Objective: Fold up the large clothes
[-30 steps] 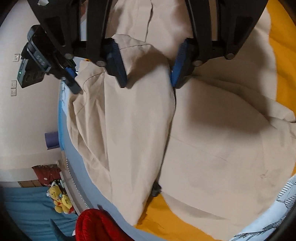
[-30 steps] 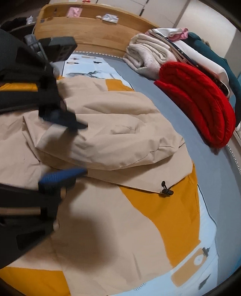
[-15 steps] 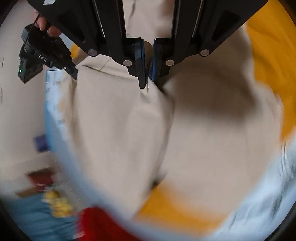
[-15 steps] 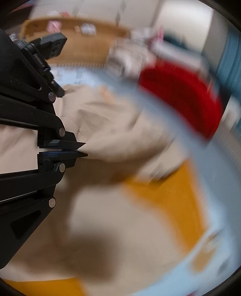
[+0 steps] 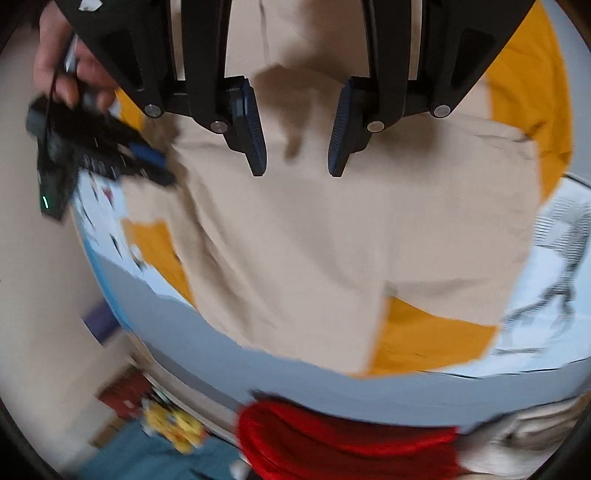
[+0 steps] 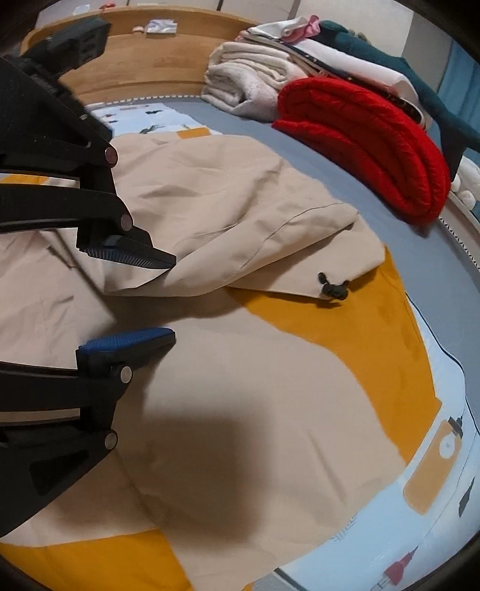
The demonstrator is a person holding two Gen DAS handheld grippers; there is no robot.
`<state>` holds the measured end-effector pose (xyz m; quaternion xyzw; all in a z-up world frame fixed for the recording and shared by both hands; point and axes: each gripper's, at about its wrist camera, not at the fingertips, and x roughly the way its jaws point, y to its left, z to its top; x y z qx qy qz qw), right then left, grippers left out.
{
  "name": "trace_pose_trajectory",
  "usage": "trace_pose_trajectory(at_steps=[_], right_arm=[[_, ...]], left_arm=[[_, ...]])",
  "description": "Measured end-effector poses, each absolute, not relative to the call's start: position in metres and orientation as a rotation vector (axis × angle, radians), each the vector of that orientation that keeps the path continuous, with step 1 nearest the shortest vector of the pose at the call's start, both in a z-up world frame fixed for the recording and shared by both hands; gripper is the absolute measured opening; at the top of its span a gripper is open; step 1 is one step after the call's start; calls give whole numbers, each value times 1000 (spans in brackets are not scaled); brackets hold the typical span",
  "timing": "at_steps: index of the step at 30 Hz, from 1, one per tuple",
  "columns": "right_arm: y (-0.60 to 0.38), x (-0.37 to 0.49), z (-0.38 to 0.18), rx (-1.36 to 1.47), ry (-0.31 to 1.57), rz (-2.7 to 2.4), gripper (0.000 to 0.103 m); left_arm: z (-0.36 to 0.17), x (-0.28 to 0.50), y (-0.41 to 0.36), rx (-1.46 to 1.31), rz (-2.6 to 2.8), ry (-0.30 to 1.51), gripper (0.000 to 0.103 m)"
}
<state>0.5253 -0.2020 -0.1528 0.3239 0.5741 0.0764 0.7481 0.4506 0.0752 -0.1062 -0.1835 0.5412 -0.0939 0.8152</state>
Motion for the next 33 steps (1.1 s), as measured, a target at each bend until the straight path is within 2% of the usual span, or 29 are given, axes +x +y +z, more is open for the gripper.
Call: trace_pose_trajectory(at_steps=[4,5,6,7,9,12,15,18,21,25,27,32,33], right_arm=[[-205,529,-160,762,1250,207,32],[-205,530,-161,773,1244,222,23],[-204,531,-161,788,1230,237,2],[-205,532,-160,796,1210,226,1],[-215,530,-159,853,1167,210,1],[-220,530,-167,869,1209,153,4],[-221,528,-173,838,1243,81,25],[-218,527,-160,743,1202,38,26],[-209,522,-122,567,1053,-5,26],[-188,518,-92,477,951,117,27],[-180,520,-100,501,992,190,27],[-163,526,-158,399,1298,129,27],[-166,525,-163,415,1302,115,27]], left_arm=[[-146,454,50,-325,-247,1316,31],[-152,454,46,-300,-228,1330,31],[-154,456,41,-286,-224,1339,31],[-153,457,39,-280,-229,1340,31],[-151,460,36,-259,-225,1337,31],[-160,463,37,-215,-191,1370,31],[-156,466,42,-272,-199,1368,31],[-137,471,57,-332,-205,1290,31],[-123,480,73,-377,-167,1225,31],[-132,481,83,-422,-119,1226,31],[-138,484,81,-426,-108,1236,31],[-153,472,92,-381,-9,1318,31],[-152,472,94,-396,-9,1315,31]])
